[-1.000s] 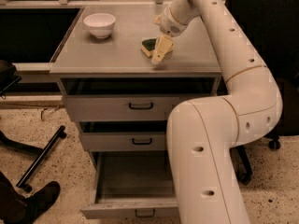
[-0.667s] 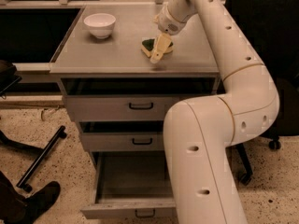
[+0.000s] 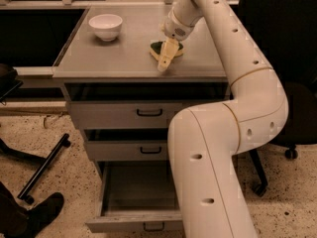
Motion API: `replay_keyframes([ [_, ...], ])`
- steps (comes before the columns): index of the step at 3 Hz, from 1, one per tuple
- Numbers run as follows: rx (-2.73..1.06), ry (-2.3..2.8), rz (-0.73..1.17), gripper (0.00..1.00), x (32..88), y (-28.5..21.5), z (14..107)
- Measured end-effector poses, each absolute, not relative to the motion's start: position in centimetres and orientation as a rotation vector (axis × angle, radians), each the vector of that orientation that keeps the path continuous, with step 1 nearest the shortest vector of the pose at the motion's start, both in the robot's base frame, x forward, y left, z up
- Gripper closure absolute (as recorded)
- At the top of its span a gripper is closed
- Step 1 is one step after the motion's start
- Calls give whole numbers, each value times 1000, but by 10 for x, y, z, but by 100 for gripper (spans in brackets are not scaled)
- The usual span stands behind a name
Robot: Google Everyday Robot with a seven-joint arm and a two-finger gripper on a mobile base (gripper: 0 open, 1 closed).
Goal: Place sponge into bottom drawer
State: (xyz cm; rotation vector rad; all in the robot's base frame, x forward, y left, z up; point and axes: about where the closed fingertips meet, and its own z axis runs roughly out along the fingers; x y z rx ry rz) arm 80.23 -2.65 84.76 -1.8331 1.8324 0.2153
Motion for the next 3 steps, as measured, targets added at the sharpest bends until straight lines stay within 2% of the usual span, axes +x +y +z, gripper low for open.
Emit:
replay_keyframes([
  [2, -1837, 1887, 247, 0, 798, -29, 834],
  [3, -1837, 1887, 247, 19, 798, -29, 834],
])
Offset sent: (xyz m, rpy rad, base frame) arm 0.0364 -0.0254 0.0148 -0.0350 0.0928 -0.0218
